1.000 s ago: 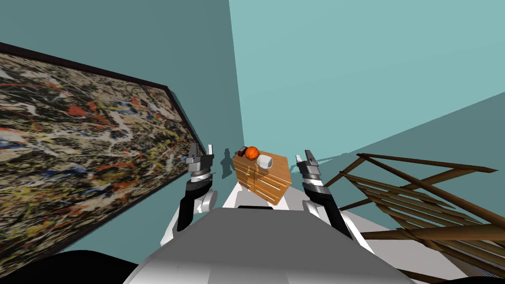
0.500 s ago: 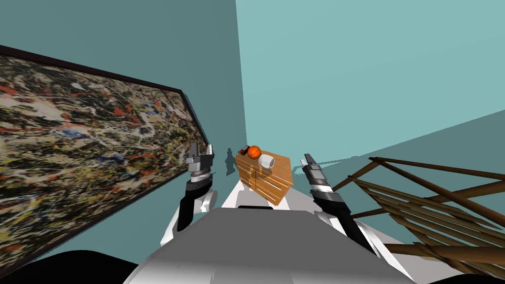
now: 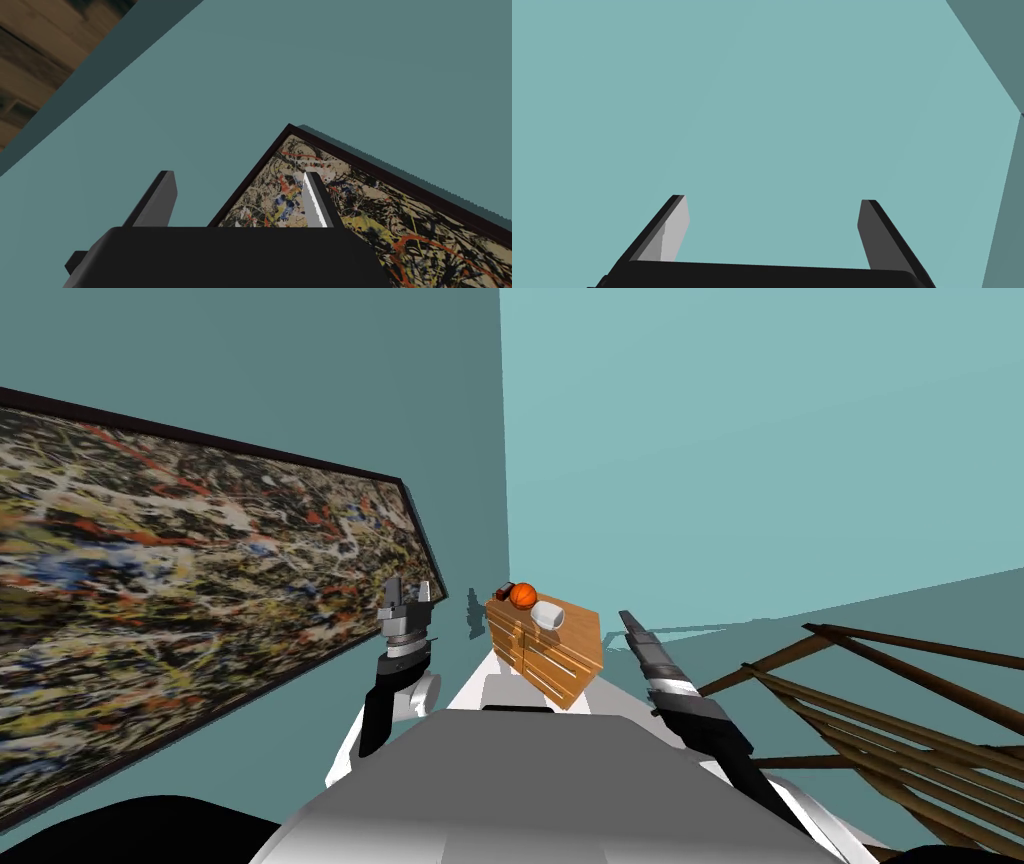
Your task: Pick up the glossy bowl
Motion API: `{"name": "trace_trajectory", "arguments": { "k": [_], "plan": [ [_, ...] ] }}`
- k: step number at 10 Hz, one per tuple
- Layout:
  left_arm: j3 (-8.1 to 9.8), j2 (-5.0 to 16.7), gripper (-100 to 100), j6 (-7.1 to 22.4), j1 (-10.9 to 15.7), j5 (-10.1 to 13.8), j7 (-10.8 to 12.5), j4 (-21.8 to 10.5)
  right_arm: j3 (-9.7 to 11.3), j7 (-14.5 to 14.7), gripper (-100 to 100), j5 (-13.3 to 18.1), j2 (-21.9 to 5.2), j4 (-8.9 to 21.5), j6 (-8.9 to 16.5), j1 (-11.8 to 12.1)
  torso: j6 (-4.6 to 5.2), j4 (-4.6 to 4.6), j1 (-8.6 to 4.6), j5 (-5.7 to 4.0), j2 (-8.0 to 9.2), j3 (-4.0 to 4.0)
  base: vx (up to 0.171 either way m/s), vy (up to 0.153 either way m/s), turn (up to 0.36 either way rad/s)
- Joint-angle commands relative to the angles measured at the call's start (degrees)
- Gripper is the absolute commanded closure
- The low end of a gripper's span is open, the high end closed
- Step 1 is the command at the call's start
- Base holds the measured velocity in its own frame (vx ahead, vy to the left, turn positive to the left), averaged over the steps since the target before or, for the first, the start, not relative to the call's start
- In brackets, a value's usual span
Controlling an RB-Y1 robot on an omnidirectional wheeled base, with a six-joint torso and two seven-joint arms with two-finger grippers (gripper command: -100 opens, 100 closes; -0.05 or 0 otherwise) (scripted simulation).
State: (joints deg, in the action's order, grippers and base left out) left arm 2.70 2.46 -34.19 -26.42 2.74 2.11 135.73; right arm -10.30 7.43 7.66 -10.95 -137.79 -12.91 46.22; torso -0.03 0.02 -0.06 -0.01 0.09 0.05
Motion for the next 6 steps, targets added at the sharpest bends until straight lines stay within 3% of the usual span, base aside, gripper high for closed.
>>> {"name": "trace_trajectory", "arguments": {
  "k": [1, 5, 6],
  "plan": [
    [0.00, 0.0, 0, 0.0, 0.0, 0.0, 0.0, 0.0, -0.4, 1.6, -100, 0.5, -0.3, 0.0, 0.7, 1.5, 0.00, 0.00, 0.00, 0.00, 0.00, 0.00, -0.012, -0.009, 0.085],
    [0.01, 0.0, 0, 0.0, 0.0, 0.0, 0.0, 0.0, -1.8, 7.9, -100, 3.2, -1.5, -1.7, 5.0, 8.7, 0.05, -0.02, 0.03, 0.00, -0.08, -0.05, -0.004, 0.005, 0.190],
    [0.00, 0.0, 0, 0.0, 0.0, 0.0, 0.0, 0.0, -2.2, 9.3, -100, 4.1, -1.9, -2.1, 6.5, 10.4, 0.02, -0.02, 0.05, 0.01, -0.10, -0.06, 0.017, 0.019, 0.378]
  ]
}}
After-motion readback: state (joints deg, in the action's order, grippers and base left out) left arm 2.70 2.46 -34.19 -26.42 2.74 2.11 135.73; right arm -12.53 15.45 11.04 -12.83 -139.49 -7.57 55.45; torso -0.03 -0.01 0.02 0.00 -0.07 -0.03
